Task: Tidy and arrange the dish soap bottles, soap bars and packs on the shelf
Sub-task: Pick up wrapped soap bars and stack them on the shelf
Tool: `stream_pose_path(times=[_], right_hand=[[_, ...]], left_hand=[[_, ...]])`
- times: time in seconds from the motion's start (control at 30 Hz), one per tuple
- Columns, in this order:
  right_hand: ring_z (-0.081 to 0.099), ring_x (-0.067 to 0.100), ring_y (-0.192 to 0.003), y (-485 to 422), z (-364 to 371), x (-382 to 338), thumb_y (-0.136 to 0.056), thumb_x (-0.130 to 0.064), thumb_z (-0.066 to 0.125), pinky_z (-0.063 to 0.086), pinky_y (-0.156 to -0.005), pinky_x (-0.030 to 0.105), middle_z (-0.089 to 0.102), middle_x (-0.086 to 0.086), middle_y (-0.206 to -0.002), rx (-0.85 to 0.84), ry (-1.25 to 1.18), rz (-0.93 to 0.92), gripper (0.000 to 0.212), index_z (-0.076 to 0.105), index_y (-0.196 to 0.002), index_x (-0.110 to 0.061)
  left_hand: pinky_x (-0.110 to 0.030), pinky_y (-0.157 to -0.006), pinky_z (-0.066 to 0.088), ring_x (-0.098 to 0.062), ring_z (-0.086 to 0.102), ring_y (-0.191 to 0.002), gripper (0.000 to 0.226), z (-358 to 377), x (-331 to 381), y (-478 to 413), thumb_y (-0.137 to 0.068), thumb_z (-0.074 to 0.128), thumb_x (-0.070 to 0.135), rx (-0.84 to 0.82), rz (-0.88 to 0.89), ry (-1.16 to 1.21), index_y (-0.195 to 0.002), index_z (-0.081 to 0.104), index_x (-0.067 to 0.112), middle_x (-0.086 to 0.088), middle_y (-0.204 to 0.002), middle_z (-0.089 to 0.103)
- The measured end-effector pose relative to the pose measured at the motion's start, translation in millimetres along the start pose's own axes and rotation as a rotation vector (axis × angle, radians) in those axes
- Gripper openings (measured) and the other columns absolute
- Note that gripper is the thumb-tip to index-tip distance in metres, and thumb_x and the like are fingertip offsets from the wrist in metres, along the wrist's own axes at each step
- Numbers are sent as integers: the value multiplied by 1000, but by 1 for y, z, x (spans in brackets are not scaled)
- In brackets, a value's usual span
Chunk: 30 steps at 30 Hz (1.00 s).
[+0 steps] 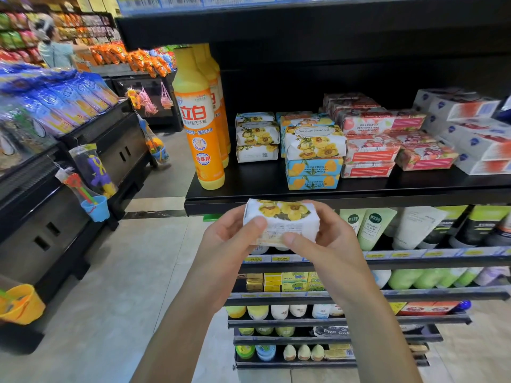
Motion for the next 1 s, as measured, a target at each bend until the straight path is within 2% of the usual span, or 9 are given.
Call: stream_pose_path(times=[0.13,0.33,0.47,0.57,0.63,0.7,0.8,0.87,1.0], right_hand=[[71,21,-100,0,-2,-1,-80,14,75,58,-79,33,74,2,-108,-20,27,-36,47,65,-118,-13],[70,14,-92,1,0,-3,-79,19,74,57,-72,26,72,-3,-103,-52,37,-31,52,65,-120,-12],[72,22,-102,1,1,-1,-77,-9,88,58,-81,29,71,3,-116,-65,19,48,60,63,-130,-23],[71,19,-108,0,3,3,-68,-47,86,56,-92,33,73,2,-119,-15,35,145,64,65,-126,-30],[72,21,-109,0,4,5,-65,-55,83,54,-102,41,73,3,-120,6,40,172,68,67,-124,-26],[73,23,-107,0,5,5,-67,-52,83,54,-103,44,74,6,-118,8,31,172,64,69,-121,-22],[71,24,-109,0,4,5,-66,-43,85,56,-96,35,75,7,-115,39,7,172,56,71,-118,-25],[71,23,-108,0,3,5,-70,-33,87,57,-87,29,75,7,-115,40,-12,160,54,70,-121,-25],[72,20,-101,0,0,2,-66,-19,94,56,-80,23,76,4,-108,33,-39,97,65,67,-126,-18]], left_hand=[[-35,-97,54,-18,72,-111,70,0,1,0,-68,71,53,-3,-29,14,-123,67,10,-6,-113,77],[-35,-95,55,-21,72,-111,71,-1,-1,0,-64,77,49,8,-29,3,-121,69,7,-7,-112,77],[-41,-101,54,-24,71,-113,60,-1,-4,0,-76,85,43,29,-25,-25,-122,69,8,-8,-115,76],[-43,-103,54,-25,70,-115,59,-1,-8,-1,-74,80,39,62,-21,-24,-126,68,13,-8,-118,75],[-43,-103,54,-24,70,-116,60,-2,-10,-2,-70,82,38,81,-26,-21,-126,68,21,-6,-118,75],[-44,-104,54,-23,69,-116,61,-1,-11,-2,-69,91,36,86,-23,-25,-125,69,26,-4,-118,75],[-40,-101,55,-23,69,-116,67,-1,-10,-2,-65,85,32,72,-3,-3,-129,66,27,-2,-117,75],[-36,-99,55,-22,69,-117,70,-1,-9,-3,-69,91,23,39,10,2,-133,62,27,-1,-120,74],[-35,-100,53,-19,68,-118,76,-4,-9,-5,-71,81,22,-18,1,-20,-140,54,32,1,-124,73]])
Point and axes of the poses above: each hand's wrist, its own y-axis away from the middle knuckle, its own z-axis out of the palm, x = y × z, the point moved 2 cm from there along -y, towards the middle knuckle
